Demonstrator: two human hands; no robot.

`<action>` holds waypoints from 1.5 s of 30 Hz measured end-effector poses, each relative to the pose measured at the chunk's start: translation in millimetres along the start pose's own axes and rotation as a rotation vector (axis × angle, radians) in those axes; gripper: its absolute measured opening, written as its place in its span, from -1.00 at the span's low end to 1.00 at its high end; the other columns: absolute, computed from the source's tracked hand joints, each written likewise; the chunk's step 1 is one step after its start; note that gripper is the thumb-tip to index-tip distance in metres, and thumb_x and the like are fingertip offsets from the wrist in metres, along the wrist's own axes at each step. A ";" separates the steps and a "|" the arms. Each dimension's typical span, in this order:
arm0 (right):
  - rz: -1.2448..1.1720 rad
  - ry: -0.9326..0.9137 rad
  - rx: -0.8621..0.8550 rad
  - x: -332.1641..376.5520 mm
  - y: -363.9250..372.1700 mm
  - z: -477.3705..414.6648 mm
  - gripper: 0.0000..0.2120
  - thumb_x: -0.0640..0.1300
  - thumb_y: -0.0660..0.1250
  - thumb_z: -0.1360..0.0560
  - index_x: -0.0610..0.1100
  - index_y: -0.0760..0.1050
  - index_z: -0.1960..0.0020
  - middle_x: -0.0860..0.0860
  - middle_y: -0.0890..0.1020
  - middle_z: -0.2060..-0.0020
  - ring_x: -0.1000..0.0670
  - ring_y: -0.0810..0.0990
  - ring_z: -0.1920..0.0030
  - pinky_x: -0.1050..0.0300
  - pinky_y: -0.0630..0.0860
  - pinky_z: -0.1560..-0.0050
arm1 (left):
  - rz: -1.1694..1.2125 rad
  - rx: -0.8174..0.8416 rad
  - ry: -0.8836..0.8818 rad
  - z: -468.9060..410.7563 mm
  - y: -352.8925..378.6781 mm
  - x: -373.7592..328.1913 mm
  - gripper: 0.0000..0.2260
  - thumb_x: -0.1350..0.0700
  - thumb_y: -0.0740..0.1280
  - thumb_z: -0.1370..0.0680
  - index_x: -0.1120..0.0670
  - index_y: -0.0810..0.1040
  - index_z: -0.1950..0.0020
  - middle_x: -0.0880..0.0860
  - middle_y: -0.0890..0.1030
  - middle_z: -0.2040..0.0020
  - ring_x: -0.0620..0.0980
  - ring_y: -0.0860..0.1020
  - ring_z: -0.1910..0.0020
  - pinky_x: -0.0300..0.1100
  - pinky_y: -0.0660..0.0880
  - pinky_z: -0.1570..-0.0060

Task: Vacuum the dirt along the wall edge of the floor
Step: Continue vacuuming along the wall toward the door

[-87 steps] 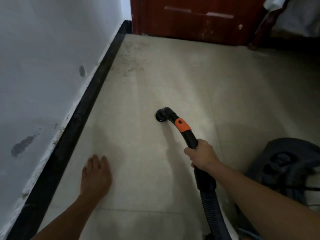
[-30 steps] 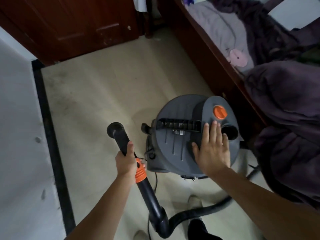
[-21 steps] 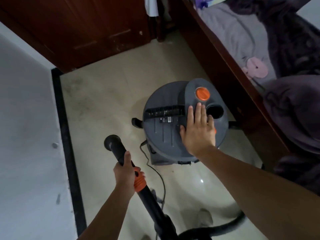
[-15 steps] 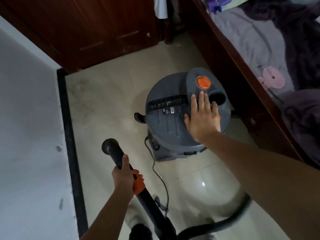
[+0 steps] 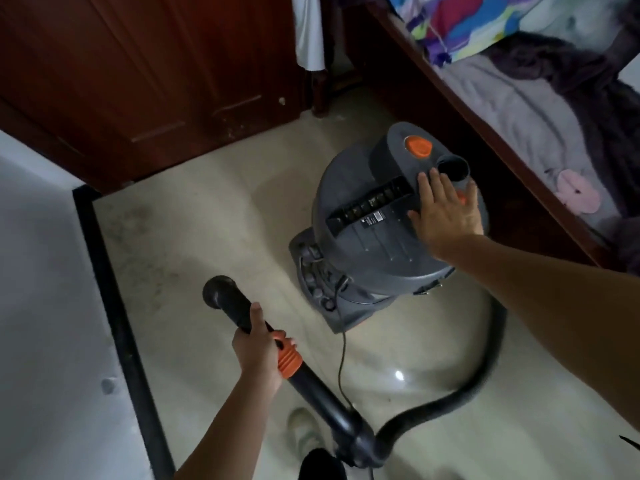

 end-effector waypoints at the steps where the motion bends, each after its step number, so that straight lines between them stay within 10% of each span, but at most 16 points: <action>1: -0.007 0.017 0.000 8.5 -5.1 1.1 -0.37 0.05 -0.02 -0.67 -0.18 -0.16 -0.62 -0.13 -0.06 -0.62 -0.13 -0.08 -0.61 -0.31 -0.08 -0.53 | 0.006 -0.005 -0.002 -4.9 -3.5 -8.8 -0.63 -0.16 0.33 -0.55 0.15 0.39 0.09 0.16 0.38 0.39 0.09 0.42 0.53 -0.07 0.48 0.40; 6: -0.381 -0.215 -0.193 100.8 -31.2 62.0 -0.50 -0.15 0.28 -0.56 -0.22 0.36 -0.47 -0.24 0.31 -0.51 -0.24 0.20 -0.55 -0.29 0.11 -0.49 | 0.057 -0.041 0.023 -21.6 -27.9 -56.5 -0.60 -0.19 0.35 -0.53 0.15 0.43 0.01 0.13 0.46 0.40 0.08 0.50 0.55 -0.07 0.51 0.42; 9: -0.657 -0.339 0.001 163.3 -21.7 109.4 -0.73 -0.07 0.25 -0.60 -0.14 0.58 -0.23 -0.14 0.61 -0.21 -0.21 0.53 -0.29 -0.06 0.42 -0.27 | 0.113 -0.098 0.078 -29.3 -49.9 -92.0 -0.57 -0.20 0.34 -0.53 0.18 0.43 -0.03 0.15 0.45 0.38 0.10 0.51 0.53 -0.05 0.53 0.39; 15: -0.843 -0.533 0.384 266.0 1.5 158.3 -0.56 0.18 0.29 -0.54 0.07 0.44 -0.38 0.07 0.62 -0.21 -0.01 0.58 -0.19 0.11 0.44 -0.19 | 0.253 -0.249 0.109 -51.8 -104.0 -139.6 -0.62 -0.18 0.29 -0.56 0.15 0.40 0.03 0.16 0.52 0.32 0.05 0.54 0.55 -0.08 0.58 0.44; 21: -0.818 -0.508 0.453 319.5 21.4 155.2 -0.68 -0.02 0.35 -0.49 -0.09 0.42 -0.19 -0.04 0.63 0.14 -0.14 0.63 0.12 0.13 0.35 0.23 | 0.345 -0.114 -0.011 -71.0 -128.2 -131.3 -0.68 -0.11 0.25 -0.61 0.17 0.42 -0.02 0.23 0.55 0.10 0.18 0.60 0.18 0.15 0.59 0.12; 28: -0.905 -0.228 0.505 331.3 88.2 89.4 -0.80 -0.13 0.42 -0.43 -0.15 0.44 0.03 -0.12 0.62 0.27 -0.19 0.63 0.25 -0.09 0.59 0.22 | -0.159 -0.161 0.043 -145.7 -174.2 -99.8 -0.69 -0.10 0.20 -0.63 0.15 0.48 -0.05 0.22 0.62 0.05 0.14 0.60 0.09 0.01 0.55 0.05; 33: -0.959 -0.108 0.483 381.6 174.0 24.8 -0.85 -0.19 0.43 -0.42 -0.18 0.47 0.09 -0.09 0.63 0.40 -0.04 0.66 0.45 0.18 0.47 0.50 | -0.560 -0.236 0.109 -239.2 -213.6 -14.0 -0.63 -0.06 0.20 -0.63 0.25 0.50 -0.18 0.26 0.60 -0.12 0.24 0.56 -0.12 0.04 0.48 -0.19; 39: -0.994 -0.093 0.422 478.8 290.4 -50.6 -0.85 -0.15 0.43 -0.42 -0.18 0.51 0.08 -0.11 0.66 0.33 -0.08 0.69 0.39 0.06 0.60 0.31 | -1.062 -0.202 0.329 -392.3 -250.8 57.8 -0.66 -0.05 0.20 -0.63 0.19 0.48 -0.22 0.16 0.59 -0.14 0.12 0.54 -0.15 -0.10 0.42 -0.15; 45: -0.989 -0.243 0.368 521.9 366.4 -68.9 -0.86 -0.20 0.43 -0.45 -0.14 0.46 0.09 -0.11 0.63 0.36 0.08 0.60 0.54 0.28 0.41 0.56 | -1.244 -0.230 0.454 -509.2 -295.3 80.1 -0.62 -0.06 0.14 -0.64 0.10 0.35 -0.38 0.11 0.43 -0.27 0.07 0.44 -0.22 -0.05 0.43 -0.20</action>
Point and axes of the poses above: each hand's wrist, its own z-axis away from the middle knuckle, its own y-axis out of the palm, x = y × z, the point moved 4 cm from there along -z, towards the middle knuckle
